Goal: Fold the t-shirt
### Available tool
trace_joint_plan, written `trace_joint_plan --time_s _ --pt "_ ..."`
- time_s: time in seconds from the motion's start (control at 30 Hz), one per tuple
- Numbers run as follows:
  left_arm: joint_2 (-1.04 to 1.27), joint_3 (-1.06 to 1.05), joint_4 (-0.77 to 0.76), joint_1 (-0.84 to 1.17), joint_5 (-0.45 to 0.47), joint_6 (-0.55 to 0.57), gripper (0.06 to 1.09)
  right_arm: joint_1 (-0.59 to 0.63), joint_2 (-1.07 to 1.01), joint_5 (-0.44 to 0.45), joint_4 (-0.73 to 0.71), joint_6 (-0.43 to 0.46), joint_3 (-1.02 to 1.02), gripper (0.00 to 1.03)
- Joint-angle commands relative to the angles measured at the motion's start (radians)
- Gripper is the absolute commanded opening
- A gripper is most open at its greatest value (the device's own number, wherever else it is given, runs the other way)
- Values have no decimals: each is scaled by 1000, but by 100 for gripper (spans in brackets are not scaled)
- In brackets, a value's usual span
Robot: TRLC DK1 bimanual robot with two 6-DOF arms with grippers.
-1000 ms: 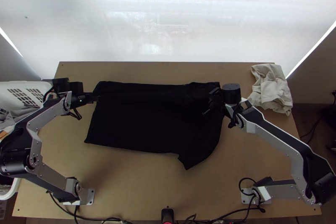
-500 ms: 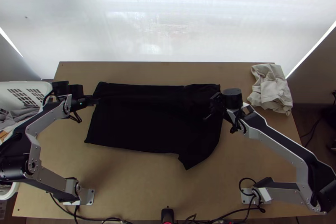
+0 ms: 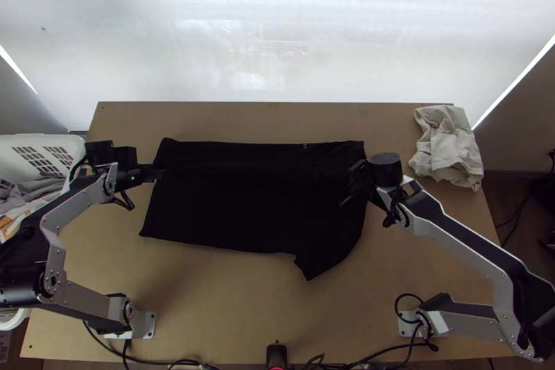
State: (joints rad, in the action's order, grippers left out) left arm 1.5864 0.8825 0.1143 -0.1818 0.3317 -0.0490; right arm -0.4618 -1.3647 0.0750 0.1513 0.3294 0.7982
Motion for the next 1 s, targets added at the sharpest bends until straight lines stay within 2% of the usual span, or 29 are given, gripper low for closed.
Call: trace_joint_plan --time_s 0.0,0.97 --pt "-19 -19 1 -1 0 3 9 0 19 0 8 -3 -28 3" --pt "-164 -160 67 13 0 -6 9 14 -13 0 -19 2 -62 3"
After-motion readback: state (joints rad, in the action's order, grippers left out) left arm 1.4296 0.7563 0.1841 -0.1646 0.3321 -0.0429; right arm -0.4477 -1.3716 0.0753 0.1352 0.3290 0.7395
